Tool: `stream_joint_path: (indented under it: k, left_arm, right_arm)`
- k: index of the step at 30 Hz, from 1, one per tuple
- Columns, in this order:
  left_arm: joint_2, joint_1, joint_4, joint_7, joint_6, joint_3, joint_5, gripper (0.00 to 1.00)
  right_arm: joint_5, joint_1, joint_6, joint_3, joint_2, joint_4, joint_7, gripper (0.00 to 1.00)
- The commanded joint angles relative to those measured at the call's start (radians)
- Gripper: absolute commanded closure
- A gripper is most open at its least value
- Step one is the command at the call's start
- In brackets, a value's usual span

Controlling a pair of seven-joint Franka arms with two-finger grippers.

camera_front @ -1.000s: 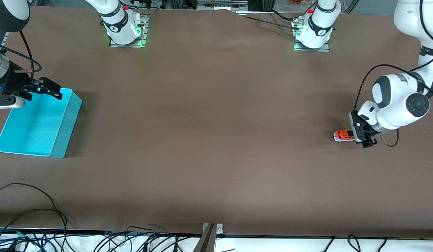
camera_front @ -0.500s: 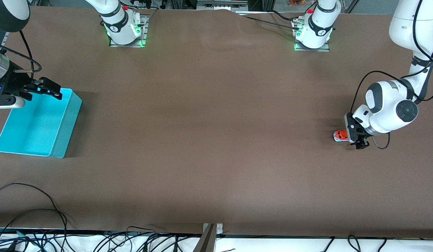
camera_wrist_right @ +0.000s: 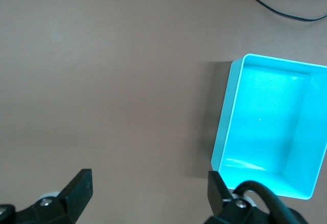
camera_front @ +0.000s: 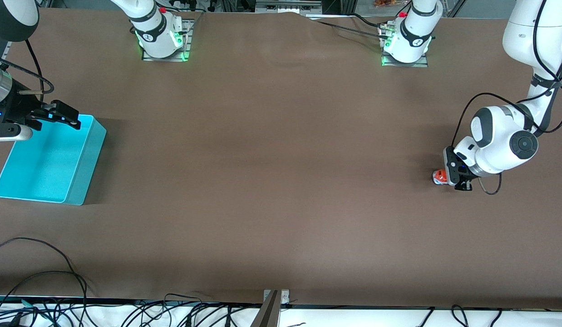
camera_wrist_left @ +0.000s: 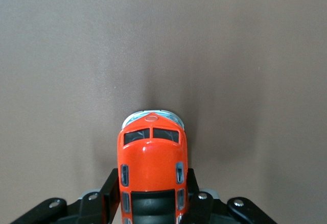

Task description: Wind up bus and store in blue box

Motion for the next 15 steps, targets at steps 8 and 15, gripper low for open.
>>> stream_joint_path:
  k: [8,15]
  left_arm:
    - [-0.02,0.001,0.006,0.025,-0.004,-0.032,0.005,0.9]
    - [-0.04,0.007,0.009,-0.004,-0.031,-0.121,0.003,0.91]
  right_arm:
    - [0.001,0.004,-0.01,-0.001,0.009,0.024,0.01,0.0]
    - [0.001,0.004,-0.008,-0.003,0.009,0.024,0.008,0.0]
